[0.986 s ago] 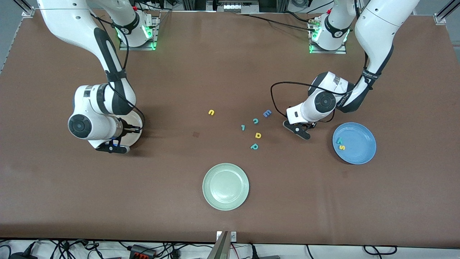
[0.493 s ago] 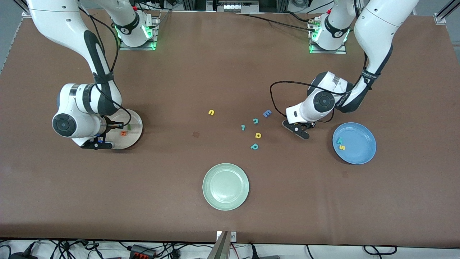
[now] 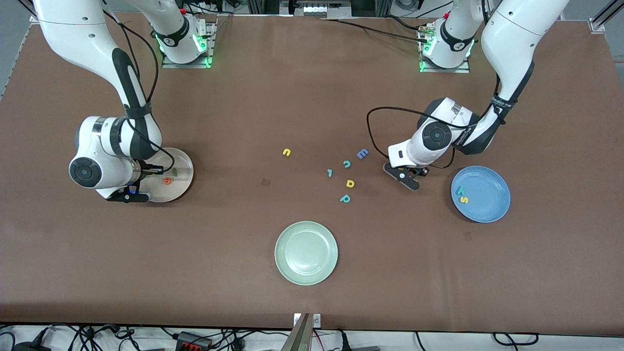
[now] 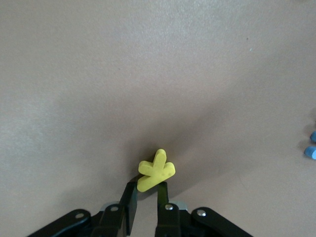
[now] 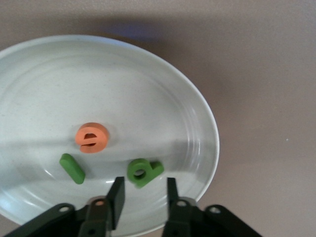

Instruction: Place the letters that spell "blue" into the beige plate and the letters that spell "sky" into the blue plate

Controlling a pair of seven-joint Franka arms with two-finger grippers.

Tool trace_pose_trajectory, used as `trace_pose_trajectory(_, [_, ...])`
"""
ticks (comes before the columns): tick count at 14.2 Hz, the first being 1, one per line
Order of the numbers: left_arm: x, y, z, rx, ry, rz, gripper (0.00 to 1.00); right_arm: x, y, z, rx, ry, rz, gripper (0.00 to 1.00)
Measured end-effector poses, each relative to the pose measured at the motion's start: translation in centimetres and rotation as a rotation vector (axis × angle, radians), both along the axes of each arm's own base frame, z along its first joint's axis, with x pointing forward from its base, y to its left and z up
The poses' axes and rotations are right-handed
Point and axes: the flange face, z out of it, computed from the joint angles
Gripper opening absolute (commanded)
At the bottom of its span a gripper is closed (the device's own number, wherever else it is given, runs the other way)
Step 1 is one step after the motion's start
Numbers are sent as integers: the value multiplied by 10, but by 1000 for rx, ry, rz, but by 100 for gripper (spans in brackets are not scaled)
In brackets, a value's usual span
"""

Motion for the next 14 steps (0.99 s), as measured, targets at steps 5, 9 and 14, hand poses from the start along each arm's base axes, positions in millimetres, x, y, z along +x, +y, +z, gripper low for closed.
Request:
trace_pose_trajectory(5, [4, 6, 1, 5, -1, 9, 21, 14, 69, 30, 47, -54, 42, 100])
trace_pose_trajectory(9, [6, 13, 1, 7, 0, 19, 23, -3, 189, 35, 164, -73, 27, 100])
trace_pose_trajectory(14, [6, 12, 1, 8, 1, 18, 23, -43, 307, 22, 117, -164, -106, 100])
